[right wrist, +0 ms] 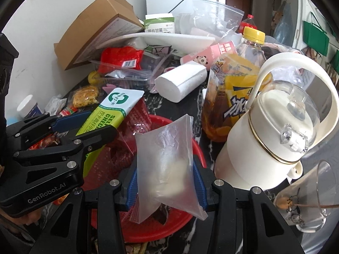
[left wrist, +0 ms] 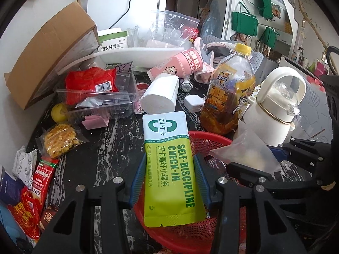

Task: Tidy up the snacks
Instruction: 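Lower the zip bag and yellow-green packet down into the red basket, then open both tools to release the packets into the red basket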

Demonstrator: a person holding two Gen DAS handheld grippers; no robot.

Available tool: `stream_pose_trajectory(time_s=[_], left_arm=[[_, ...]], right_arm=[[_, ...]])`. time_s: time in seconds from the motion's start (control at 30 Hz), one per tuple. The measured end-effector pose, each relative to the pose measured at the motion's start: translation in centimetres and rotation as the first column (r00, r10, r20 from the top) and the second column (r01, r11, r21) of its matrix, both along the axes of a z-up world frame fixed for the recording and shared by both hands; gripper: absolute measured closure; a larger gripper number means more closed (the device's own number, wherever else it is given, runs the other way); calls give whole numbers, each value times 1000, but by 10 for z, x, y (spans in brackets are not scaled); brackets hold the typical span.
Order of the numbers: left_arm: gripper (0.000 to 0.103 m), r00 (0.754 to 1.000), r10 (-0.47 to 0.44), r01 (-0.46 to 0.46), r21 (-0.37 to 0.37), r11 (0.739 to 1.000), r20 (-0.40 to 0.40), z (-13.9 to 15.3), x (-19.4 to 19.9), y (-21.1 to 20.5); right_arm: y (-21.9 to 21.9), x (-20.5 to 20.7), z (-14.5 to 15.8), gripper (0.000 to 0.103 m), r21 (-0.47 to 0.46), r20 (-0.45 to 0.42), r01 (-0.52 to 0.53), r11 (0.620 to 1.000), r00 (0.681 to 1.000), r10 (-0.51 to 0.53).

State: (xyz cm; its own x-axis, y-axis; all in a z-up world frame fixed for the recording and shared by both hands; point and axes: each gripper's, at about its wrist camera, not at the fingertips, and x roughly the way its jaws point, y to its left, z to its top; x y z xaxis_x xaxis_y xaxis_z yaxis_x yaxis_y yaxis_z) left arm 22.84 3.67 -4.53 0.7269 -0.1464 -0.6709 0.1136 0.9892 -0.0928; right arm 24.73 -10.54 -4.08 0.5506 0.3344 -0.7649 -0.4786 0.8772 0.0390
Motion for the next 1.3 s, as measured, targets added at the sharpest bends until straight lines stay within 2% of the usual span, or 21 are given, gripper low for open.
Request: stream_pose_trajectory(time_s=[0.2,0.37,0.5,0.67,0.83,0.9,1.0,1.03,1.1,1.17,1.3], left_arm=[[59,999,16,-15,54,998,-30,-8,2,-3],[58,999,25,-23,64,998,-23,-7,3,-2],[58,999,26,-29,78,997,46,-3,0,-2],[58,994,13,-19,51,999,110,1,-4,-3],[58,979,4,-7,15,1000,204,7,-13,-5],[57,979,-7,5,11,1000,204,6,-12,-7],[56,986,-5,2,15,1000,169,1,-9,-8],[56,990,1,-3,17,1000,143,0,-6,-7],[42,994,16,-18,16,1000,105,-4,-3,-6],[32,994,36,-37,11,999,103,-4,-5,-2],[32,990,57,-60,25,998,127,2,-13,0]], right_arm=[[9,0,-7,58,-49,-14,2,999,1000,-3],[12,3,-14,56,-70,-32,1,998,999,-3],[11,3,-16,54,-70,-34,2,998,999,-5],[8,1,-11,54,-54,-13,7,999,1000,-8],[4,0,-7,53,-41,6,16,999,1000,-15],[5,0,-10,49,-54,6,10,998,1000,-10],[8,1,-11,27,-67,4,1,998,1000,-1],[8,-1,-11,27,-68,14,0,998,1000,1],[8,-2,-9,27,-75,22,-1,997,1000,2],[7,-3,-8,26,-86,28,2,996,1000,1],[4,-6,-5,26,-93,36,3,996,999,0]])
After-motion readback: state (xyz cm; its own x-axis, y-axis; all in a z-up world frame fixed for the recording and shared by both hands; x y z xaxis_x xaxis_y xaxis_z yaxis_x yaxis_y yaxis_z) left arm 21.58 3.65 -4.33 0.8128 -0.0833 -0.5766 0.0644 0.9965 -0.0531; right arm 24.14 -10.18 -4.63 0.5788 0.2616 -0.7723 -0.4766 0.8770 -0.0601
